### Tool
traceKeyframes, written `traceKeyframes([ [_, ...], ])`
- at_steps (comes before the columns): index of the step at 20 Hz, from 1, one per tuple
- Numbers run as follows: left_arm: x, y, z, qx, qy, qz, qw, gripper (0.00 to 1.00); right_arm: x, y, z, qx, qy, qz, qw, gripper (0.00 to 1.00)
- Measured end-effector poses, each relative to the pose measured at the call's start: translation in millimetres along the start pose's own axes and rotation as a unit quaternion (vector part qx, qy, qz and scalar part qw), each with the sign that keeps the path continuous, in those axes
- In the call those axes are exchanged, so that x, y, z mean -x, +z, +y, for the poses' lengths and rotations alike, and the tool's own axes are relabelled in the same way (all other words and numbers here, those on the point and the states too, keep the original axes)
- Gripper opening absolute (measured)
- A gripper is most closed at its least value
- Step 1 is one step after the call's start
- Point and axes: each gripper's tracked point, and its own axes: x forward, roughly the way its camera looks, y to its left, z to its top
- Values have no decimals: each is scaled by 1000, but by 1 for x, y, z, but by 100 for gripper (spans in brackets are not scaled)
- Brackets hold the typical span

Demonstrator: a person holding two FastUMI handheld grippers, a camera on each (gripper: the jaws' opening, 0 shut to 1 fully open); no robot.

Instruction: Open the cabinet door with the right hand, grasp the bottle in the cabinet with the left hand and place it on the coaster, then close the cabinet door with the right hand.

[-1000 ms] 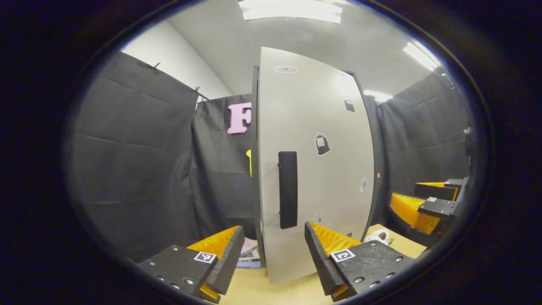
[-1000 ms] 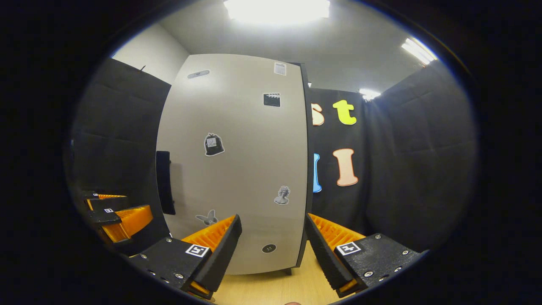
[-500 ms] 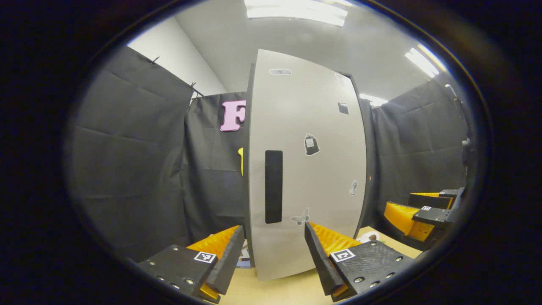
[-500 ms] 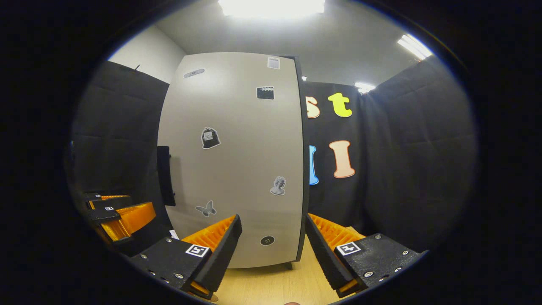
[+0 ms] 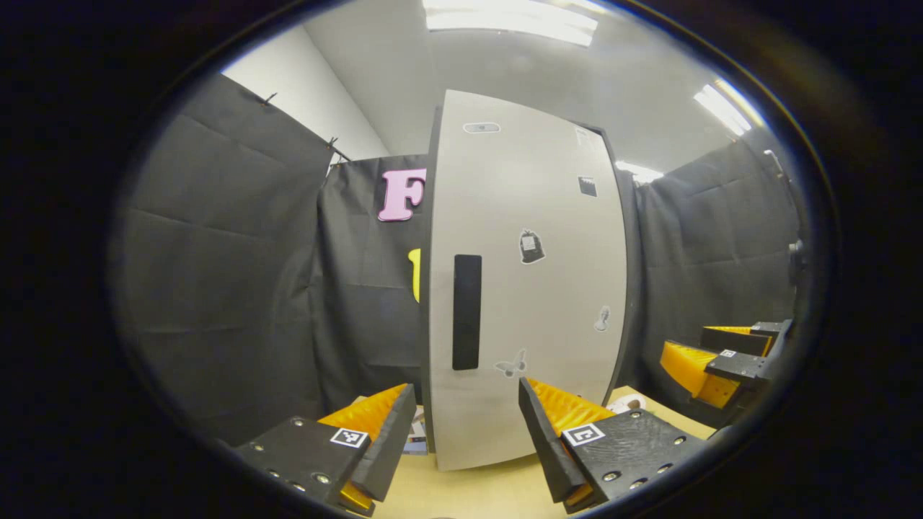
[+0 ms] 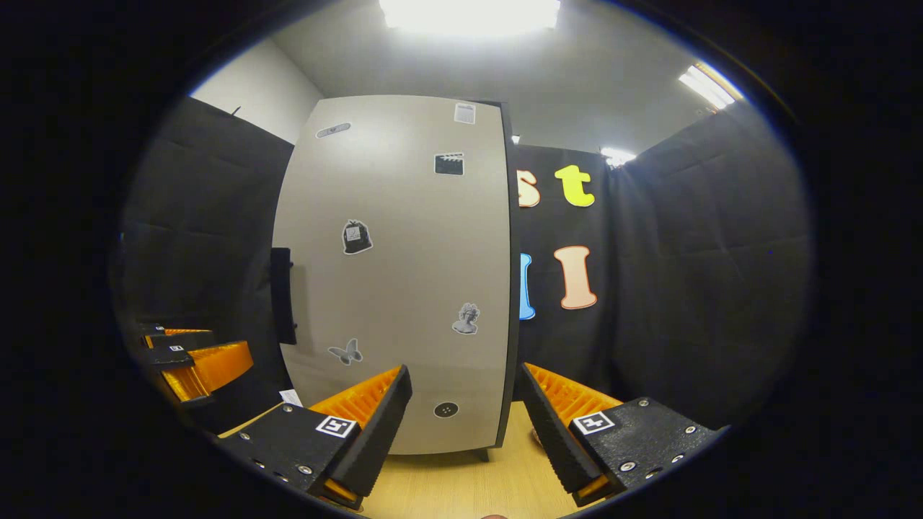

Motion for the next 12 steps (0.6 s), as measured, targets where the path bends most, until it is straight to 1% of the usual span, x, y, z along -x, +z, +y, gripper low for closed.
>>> traceKeyframes([
  [1, 1, 2, 0, 3, -4, -4, 1000, 82, 1, -1, 0, -2, 0, 2, 1000, 93],
  [2, 1, 4, 0, 3, -6, -7, 1000, 86, 1, -1, -1, -3, -1, 2, 1000, 93],
  [3, 2, 4, 0, 2, -6, -10, 1000, 82, 2, -1, -2, -2, -3, 2, 1000, 93],
  [4, 2, 6, 0, 1, -5, -14, 1000, 82, 2, 0, -4, -3, -5, 2, 1000, 93],
  [5, 2, 6, -1, 0, -5, -17, 1000, 86, 3, 1, -5, -4, -6, 0, 1000, 93],
  [6, 2, 6, -2, 1, -6, -17, 1000, 82, 2, 2, -5, -4, -7, 0, 1000, 93],
  [10, 2, 4, -2, -2, -7, -12, 1000, 82, 5, 1, -12, -1, -7, 3, 1000, 93],
  [11, 2, 3, -1, -7, -4, -10, 1000, 86, 5, 2, -14, -2, -8, 3, 1000, 93],
  [12, 2, 3, -1, -12, -3, -8, 1000, 86, 3, 5, -14, -5, -7, 2, 1000, 93],
])
